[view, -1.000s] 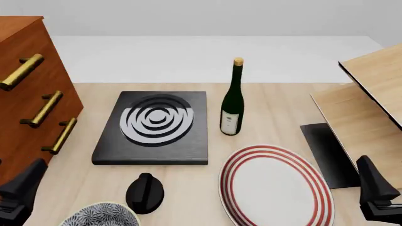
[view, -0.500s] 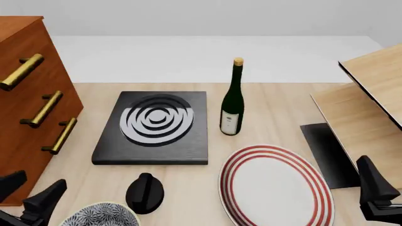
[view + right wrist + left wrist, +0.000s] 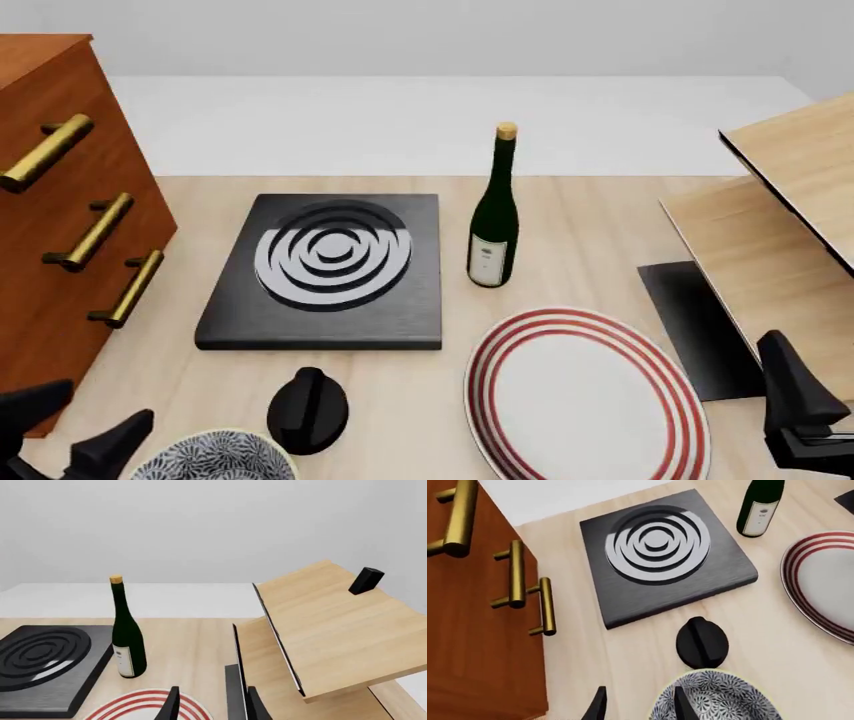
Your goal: Pick up the akita bowl and put it on the plate.
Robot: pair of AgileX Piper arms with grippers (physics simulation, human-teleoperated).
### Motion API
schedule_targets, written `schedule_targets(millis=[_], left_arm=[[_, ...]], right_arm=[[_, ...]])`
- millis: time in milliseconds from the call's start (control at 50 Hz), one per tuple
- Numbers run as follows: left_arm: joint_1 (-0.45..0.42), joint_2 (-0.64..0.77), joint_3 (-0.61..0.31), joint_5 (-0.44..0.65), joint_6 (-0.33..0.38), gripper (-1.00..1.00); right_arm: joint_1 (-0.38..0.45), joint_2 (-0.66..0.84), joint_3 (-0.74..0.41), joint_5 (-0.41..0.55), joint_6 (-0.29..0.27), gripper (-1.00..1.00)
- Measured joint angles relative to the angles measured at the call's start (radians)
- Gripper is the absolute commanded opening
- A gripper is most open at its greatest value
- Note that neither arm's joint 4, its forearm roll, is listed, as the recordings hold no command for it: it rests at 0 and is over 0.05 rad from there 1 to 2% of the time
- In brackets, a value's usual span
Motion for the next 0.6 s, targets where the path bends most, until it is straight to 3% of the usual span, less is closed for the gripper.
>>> schedule_targets(millis=[600], left_arm=[[-0.041,0.036,0.026,0.039,0.027,1.00]], right_arm=[[0.000,0.000,0.000,0.000,0.000,1.00]])
